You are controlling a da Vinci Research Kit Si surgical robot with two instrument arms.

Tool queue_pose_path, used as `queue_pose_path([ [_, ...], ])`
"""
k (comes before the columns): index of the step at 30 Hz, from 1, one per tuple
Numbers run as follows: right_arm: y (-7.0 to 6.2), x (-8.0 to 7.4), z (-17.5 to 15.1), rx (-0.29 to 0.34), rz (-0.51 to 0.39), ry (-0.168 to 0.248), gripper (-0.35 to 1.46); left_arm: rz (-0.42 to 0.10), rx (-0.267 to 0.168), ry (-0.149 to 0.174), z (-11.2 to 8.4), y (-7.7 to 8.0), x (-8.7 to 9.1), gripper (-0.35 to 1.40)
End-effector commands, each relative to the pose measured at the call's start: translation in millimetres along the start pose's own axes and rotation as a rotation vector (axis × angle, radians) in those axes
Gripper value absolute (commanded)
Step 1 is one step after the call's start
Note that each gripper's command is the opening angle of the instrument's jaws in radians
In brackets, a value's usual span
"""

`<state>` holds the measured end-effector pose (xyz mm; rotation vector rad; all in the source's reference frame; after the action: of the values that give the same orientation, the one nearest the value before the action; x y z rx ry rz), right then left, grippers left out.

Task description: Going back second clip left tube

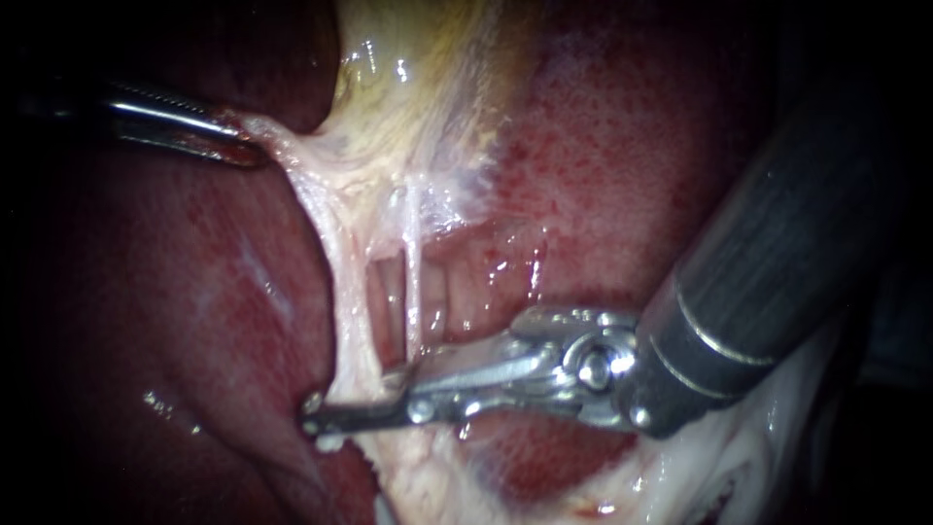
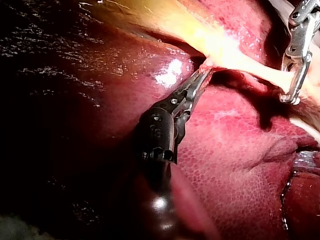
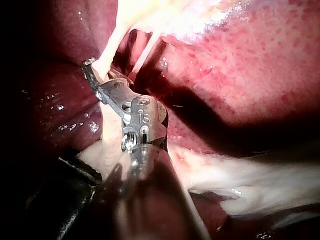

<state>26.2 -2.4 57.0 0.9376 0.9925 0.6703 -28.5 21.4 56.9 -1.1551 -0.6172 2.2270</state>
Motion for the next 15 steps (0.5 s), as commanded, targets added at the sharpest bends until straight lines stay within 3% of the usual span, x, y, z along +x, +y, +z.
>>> queue_pose_path([
  [1, 0.4, -0.2, 0.2, 0.008, -0.027, 0.008, 0.19, 0.000, 0.000, 0.000, 0.0, 0.0, 0.0, -0.35],
  [4, 1.3, -0.1, 1.0, -0.011, -0.069, 0.024, 0.42, 0.000, 0.000, 0.000, 0.0, 0.1, 0.0, -0.35],
  [10, 3.1, -0.8, 0.7, -0.032, -0.171, 0.030, 0.48, 0.000, 0.000, 0.000, -0.1, 0.1, 0.0, -0.35],
  [15, 3.9, -1.5, -0.9, -0.092, -0.257, 0.054, 0.48, 0.000, -0.001, 0.000, -0.2, 0.1, -0.1, -0.35],
])
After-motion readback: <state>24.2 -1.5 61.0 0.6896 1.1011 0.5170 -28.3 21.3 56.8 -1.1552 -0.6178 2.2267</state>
